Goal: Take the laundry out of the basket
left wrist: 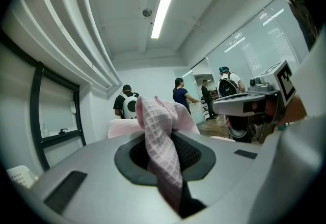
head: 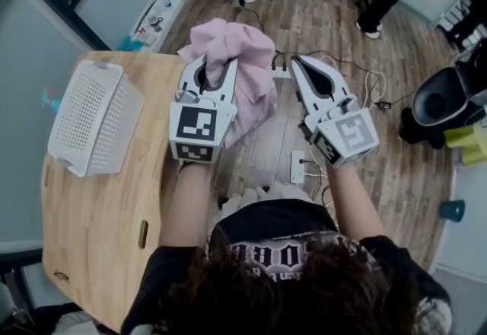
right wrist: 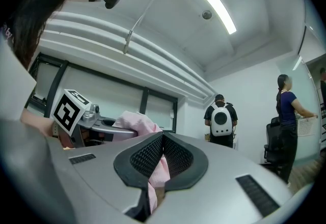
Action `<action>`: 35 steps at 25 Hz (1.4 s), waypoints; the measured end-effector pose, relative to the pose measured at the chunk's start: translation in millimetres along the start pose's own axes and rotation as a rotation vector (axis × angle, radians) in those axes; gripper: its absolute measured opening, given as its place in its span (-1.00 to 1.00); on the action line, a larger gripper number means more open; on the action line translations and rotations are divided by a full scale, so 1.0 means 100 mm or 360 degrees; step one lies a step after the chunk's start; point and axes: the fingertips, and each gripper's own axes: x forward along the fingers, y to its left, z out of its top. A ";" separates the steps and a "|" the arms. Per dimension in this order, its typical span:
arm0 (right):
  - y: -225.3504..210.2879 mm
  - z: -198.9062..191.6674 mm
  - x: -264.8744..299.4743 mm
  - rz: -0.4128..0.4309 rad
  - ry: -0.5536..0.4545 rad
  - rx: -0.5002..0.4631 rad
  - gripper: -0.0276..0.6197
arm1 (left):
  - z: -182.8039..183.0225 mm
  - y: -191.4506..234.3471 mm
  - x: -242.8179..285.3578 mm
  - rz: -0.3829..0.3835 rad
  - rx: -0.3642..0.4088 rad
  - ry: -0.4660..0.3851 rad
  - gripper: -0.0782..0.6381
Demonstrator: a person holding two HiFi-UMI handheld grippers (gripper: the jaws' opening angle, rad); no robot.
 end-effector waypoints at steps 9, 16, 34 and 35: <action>0.00 0.04 0.06 0.0006 0.0028 -0.0007 -0.83 | -0.17 -0.09 0.04 0.0037 -0.0041 -0.0002 -0.62; -0.08 -0.13 0.03 0.0006 -0.0022 -0.0029 -0.83 | -0.23 -0.08 0.04 0.0073 -0.0053 0.0001 -0.62; -0.15 -0.34 -0.04 -0.0022 -0.0021 -0.0017 -0.83 | -0.38 -0.15 -0.07 0.0123 -0.0111 0.0030 -0.62; -0.14 -0.34 -0.04 -0.0019 -0.0026 -0.0016 -0.83 | -0.39 -0.15 -0.07 0.0124 -0.0115 0.0030 -0.62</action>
